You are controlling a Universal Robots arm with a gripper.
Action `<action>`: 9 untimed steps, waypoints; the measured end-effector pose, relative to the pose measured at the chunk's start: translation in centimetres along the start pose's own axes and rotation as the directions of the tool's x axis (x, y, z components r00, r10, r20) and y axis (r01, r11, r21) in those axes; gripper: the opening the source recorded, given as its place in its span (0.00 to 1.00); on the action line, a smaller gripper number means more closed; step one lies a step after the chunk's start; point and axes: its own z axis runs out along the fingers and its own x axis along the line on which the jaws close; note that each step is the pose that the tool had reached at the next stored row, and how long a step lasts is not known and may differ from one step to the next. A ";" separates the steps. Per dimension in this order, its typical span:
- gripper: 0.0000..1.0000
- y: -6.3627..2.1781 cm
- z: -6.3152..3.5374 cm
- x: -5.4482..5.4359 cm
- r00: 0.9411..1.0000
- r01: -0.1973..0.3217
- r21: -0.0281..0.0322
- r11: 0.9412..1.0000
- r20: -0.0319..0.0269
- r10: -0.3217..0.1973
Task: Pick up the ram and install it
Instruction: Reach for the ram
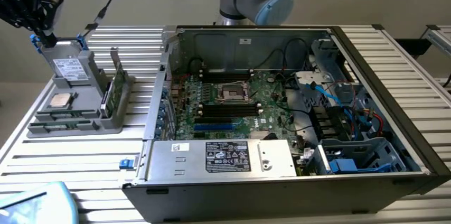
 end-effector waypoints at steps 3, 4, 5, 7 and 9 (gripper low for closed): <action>0.10 -0.42 0.12 1.3 1.000 0.000 -0.001 1.000 -0.002 0.000; 0.10 -0.66 0.16 1.6 1.000 0.000 -0.002 1.000 -0.003 0.000; 0.10 -0.99 0.19 1.7 1.000 0.000 -0.003 1.000 -0.005 0.000; 0.10 -1.68 0.23 1.8 1.000 -0.001 -0.005 1.000 -0.012 0.001; 0.10 -2.25 0.26 1.7 1.000 -0.002 -0.007 1.000 -0.023 0.001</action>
